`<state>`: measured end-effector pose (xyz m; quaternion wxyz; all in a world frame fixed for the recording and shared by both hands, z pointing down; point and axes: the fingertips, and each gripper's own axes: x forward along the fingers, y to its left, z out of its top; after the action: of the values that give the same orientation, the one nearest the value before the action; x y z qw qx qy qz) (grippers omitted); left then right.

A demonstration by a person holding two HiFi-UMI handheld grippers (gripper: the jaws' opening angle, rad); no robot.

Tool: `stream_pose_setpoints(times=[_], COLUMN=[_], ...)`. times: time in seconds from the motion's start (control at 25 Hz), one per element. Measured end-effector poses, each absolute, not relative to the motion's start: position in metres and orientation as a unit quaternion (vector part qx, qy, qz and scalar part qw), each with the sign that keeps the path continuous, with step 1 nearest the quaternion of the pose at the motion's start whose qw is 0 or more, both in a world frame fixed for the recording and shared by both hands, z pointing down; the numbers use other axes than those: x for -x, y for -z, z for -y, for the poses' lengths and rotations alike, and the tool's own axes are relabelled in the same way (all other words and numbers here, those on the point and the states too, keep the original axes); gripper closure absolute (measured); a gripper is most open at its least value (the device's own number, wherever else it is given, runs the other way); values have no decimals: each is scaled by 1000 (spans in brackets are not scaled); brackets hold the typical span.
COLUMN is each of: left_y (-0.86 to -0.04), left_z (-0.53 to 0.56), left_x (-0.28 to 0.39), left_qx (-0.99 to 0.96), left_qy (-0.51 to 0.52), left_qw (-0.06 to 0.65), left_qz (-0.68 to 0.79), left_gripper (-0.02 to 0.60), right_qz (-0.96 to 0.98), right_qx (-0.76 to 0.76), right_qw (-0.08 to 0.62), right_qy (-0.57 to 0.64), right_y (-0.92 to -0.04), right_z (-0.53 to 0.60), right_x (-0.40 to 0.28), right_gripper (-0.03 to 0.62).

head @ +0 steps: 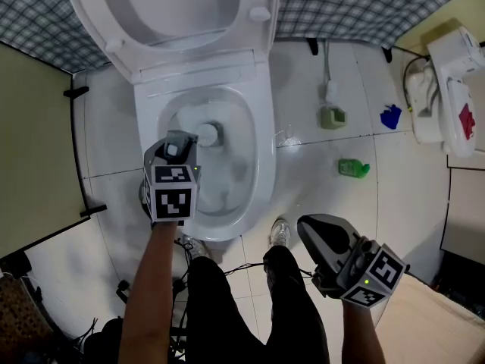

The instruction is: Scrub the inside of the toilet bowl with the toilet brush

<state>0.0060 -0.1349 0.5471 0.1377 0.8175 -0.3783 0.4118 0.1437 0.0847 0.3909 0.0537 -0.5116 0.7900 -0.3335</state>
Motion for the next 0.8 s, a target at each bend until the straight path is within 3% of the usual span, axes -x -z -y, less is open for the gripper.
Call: stream_pose_setpoints(times=[0.44, 0.8], left_y=[-472, -484], left_z=[140, 137], left_x=[-68, -87], left_qx=[-885, -889], left_qy=[-333, -347], left_qw=[73, 57], left_qz=[318, 293], left_gripper=[397, 397], right_qz=[-786, -783], right_qx=[517, 518], right_qw=[58, 58], right_qy=[335, 339], right_y=[-391, -398], right_z=[-84, -81], right_x=[-149, -149], right_gripper=[594, 594])
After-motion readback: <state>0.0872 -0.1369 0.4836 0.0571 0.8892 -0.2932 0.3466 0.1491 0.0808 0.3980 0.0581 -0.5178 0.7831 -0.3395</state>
